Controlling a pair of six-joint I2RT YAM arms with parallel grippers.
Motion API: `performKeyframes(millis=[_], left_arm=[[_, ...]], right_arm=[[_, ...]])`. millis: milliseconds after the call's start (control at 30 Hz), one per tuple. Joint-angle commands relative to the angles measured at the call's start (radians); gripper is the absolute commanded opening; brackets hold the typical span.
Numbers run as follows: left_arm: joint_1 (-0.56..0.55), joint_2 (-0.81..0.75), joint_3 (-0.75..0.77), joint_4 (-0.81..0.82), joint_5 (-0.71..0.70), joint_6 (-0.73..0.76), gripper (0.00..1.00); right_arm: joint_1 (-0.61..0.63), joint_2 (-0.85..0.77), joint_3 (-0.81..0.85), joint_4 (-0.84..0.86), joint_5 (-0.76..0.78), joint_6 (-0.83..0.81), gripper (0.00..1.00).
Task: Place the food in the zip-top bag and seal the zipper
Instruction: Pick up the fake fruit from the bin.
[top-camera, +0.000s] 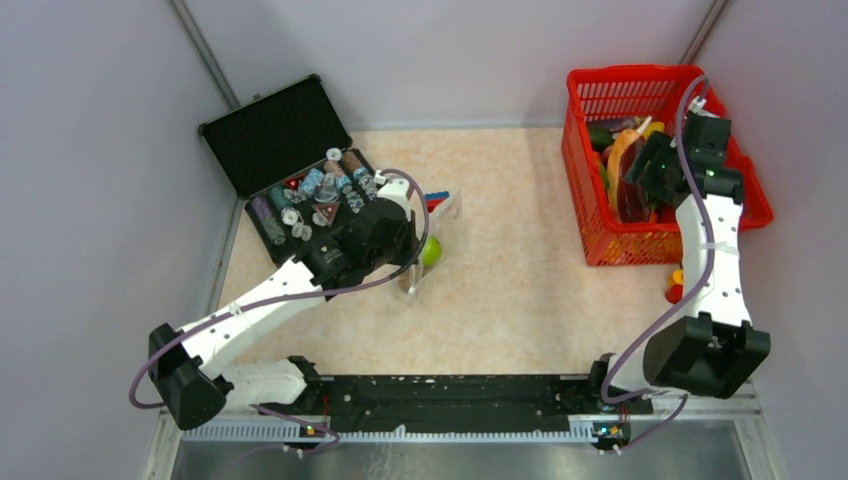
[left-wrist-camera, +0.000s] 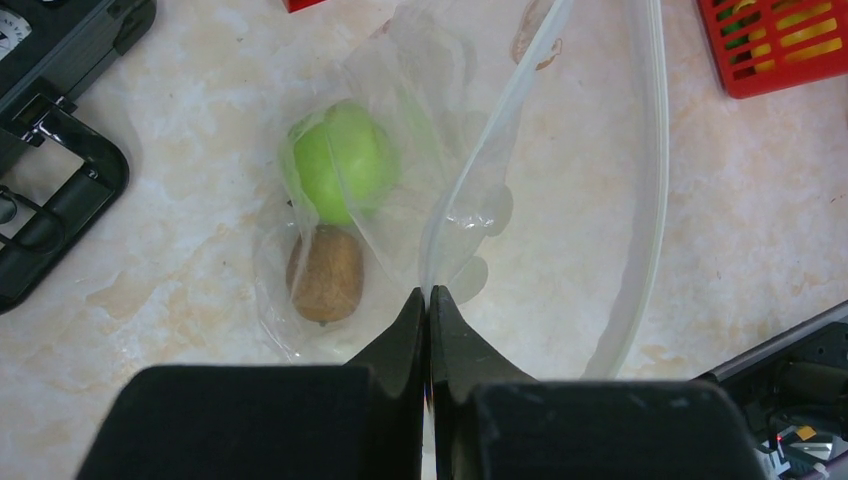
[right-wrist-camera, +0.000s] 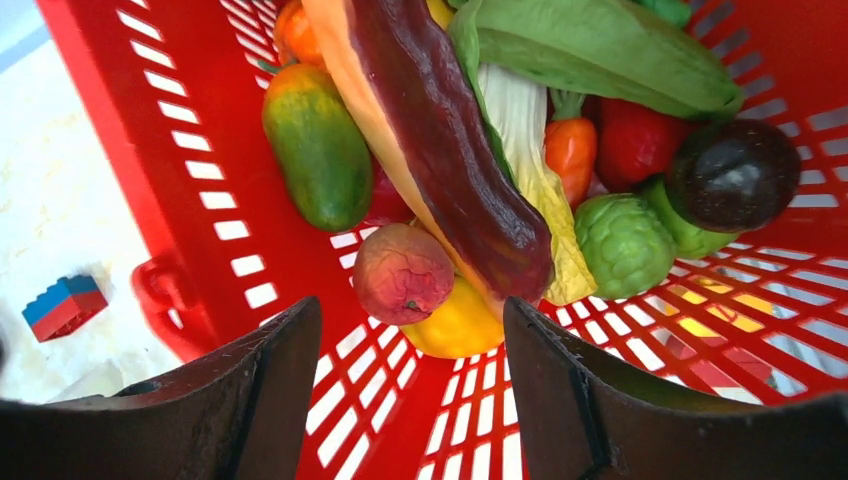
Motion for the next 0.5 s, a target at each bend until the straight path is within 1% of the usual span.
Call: performKeyframes(millis=[0, 67, 167, 267, 367, 467], left_arm=[[0.003, -0.021, -0.019, 0.032, 0.0, 0.017, 0.0], [0.003, -0.028, -0.024, 0.028, -0.009, 0.025, 0.0], [0.005, -0.031, -0.022, 0.024, -0.009, 0.041, 0.0], [0.006, -0.031, -0.017, 0.021, -0.013, 0.045, 0.0], [0.006, -0.026, -0.015, 0.028, -0.009, 0.04, 0.0], [0.005, -0.019, -0.014, 0.029, -0.006, 0.033, 0.0]], right_arm=[[-0.039, 0.057, 0.059, -0.018, -0.122, -0.011, 0.65], [-0.039, 0.087, 0.044, 0.018, -0.141, 0.009, 0.66], [-0.04, 0.119, -0.012, 0.075, -0.182, 0.049, 0.72], [-0.04, 0.142, -0.088, 0.191, -0.17, 0.136, 0.73], [-0.04, 0.193, -0.092, 0.179, -0.165, 0.189, 0.72], [-0.039, 0.178, -0.166, 0.274, -0.129, 0.296, 0.74]])
